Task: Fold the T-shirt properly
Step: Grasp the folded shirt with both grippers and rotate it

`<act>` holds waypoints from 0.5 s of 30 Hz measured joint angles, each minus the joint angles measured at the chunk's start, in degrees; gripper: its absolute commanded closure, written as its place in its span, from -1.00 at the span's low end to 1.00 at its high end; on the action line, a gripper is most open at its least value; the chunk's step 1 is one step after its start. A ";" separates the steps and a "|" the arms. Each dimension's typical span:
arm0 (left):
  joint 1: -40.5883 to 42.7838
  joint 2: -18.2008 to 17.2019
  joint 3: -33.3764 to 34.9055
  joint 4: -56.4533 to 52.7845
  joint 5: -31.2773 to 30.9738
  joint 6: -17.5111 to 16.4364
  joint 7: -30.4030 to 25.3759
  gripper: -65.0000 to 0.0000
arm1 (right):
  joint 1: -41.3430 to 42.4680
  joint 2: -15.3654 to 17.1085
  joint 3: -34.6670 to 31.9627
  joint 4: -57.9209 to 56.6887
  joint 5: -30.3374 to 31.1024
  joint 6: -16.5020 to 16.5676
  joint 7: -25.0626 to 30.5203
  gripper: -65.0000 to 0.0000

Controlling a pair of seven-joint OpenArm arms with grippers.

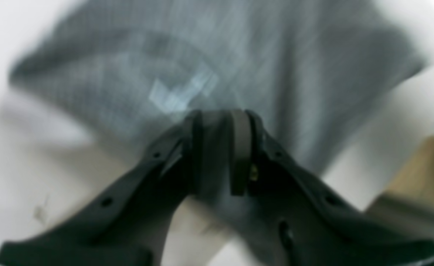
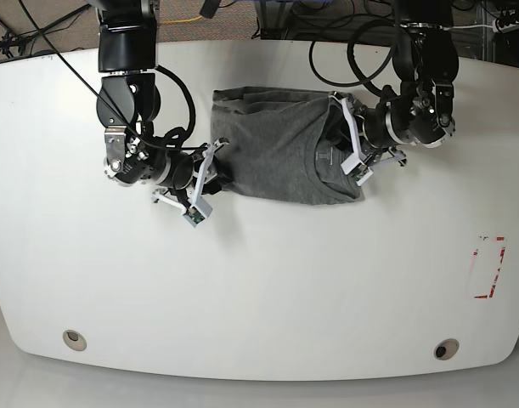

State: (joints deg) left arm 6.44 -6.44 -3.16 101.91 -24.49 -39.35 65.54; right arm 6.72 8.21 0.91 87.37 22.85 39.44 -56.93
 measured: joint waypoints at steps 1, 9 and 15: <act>-0.46 -1.16 0.00 -1.31 0.76 0.02 -0.07 0.67 | -0.07 -0.13 -0.09 -0.09 -0.04 0.07 0.50 0.49; -5.75 -7.19 5.90 -12.02 3.30 -0.20 -8.48 0.67 | -0.17 2.21 -0.02 -0.04 -1.20 0.20 0.83 0.50; -12.79 -9.29 12.37 -21.14 5.18 -0.68 -16.06 0.67 | -2.97 2.54 -0.04 1.84 -1.62 0.17 0.98 0.51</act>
State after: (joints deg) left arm -6.35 -15.73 9.21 80.77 -19.31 -40.03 49.47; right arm 3.75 10.74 0.86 89.21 21.23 39.62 -55.94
